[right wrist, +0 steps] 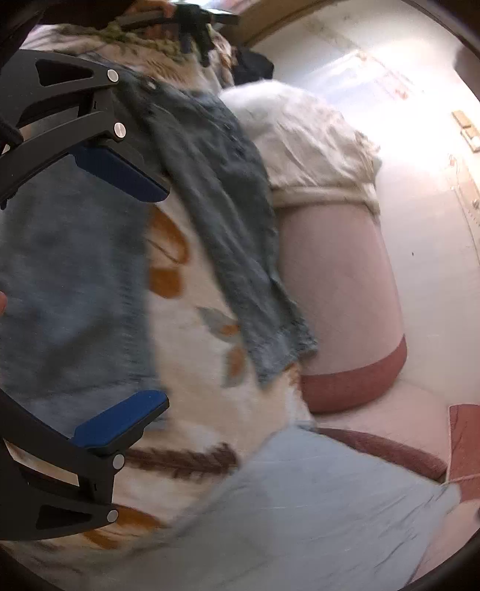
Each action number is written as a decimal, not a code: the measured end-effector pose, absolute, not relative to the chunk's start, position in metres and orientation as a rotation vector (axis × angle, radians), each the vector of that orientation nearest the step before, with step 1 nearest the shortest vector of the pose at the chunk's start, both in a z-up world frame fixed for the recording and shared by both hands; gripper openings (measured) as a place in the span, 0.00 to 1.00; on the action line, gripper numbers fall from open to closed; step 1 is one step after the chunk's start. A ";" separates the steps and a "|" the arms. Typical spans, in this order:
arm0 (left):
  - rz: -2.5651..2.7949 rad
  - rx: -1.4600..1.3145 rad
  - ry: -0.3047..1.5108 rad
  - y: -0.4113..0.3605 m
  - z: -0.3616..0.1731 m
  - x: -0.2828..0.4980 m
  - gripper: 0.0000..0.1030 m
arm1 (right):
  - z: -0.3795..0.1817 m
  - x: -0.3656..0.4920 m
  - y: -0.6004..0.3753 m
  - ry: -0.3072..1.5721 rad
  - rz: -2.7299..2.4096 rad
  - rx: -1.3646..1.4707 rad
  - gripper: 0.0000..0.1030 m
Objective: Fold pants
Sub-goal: 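Grasp the jeans waistband with the left gripper while the right gripper grasps a leg hem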
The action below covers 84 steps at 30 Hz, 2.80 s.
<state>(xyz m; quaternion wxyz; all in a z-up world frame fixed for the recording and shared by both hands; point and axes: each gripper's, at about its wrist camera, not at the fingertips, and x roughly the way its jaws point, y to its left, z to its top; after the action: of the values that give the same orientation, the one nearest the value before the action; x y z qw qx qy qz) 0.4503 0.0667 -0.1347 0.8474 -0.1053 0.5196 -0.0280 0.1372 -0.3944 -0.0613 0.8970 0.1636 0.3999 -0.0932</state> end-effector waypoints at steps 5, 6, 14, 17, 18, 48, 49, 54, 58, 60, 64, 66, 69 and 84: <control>-0.089 -0.325 1.122 0.065 -0.147 0.472 0.84 | -0.053 0.197 -0.423 0.839 -0.222 0.325 1.00; -0.097 -0.337 1.125 0.064 -0.148 0.475 0.80 | -0.053 0.210 -0.430 0.845 -0.231 0.327 1.00; -0.193 -0.424 1.154 0.053 -0.162 0.487 0.25 | -0.062 0.269 -0.458 0.892 -0.327 0.282 1.00; -0.209 -0.469 1.131 0.059 -0.165 0.485 0.11 | -0.064 0.279 -0.464 0.894 -0.347 0.278 0.98; -0.216 -0.484 1.121 0.060 -0.166 0.483 0.09 | -0.065 0.281 -0.467 0.894 -0.353 0.275 0.97; -0.371 -0.576 0.828 0.093 -0.172 0.455 0.04 | -0.163 0.420 -0.546 1.031 -0.381 0.538 0.55; -0.373 -0.580 0.831 0.093 -0.174 0.456 0.04 | -0.168 0.422 -0.545 1.033 -0.377 0.554 0.55; -0.402 -0.594 0.840 0.090 -0.183 0.459 0.04 | -0.178 0.429 -0.544 0.972 -0.397 0.614 0.54; -0.406 -0.578 0.836 0.090 -0.181 0.458 0.05 | -0.182 0.427 -0.551 0.966 -0.420 0.651 0.67; -0.413 -0.572 0.837 0.088 -0.180 0.458 0.08 | -0.183 0.422 -0.556 0.968 -0.416 0.718 0.67; -0.435 -0.560 0.819 0.084 -0.175 0.457 0.08 | -0.168 0.410 -0.563 0.897 -0.404 0.763 0.73; -0.438 -0.551 0.812 0.083 -0.175 0.456 0.08 | -0.164 0.413 -0.558 0.912 -0.408 0.756 0.75; -0.445 -0.538 0.805 0.082 -0.176 0.456 0.05 | -0.167 0.428 -0.543 0.993 -0.476 0.677 0.75; -0.518 -0.583 0.751 0.087 -0.172 0.453 0.04 | -0.214 0.433 -0.558 1.048 -0.483 0.743 0.14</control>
<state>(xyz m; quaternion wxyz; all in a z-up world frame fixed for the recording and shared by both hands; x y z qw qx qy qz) 0.4533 0.0866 -0.1724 0.8570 -0.2776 0.3574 -0.2466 0.4333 -0.5575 -0.2137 0.7737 0.3428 0.4838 -0.2232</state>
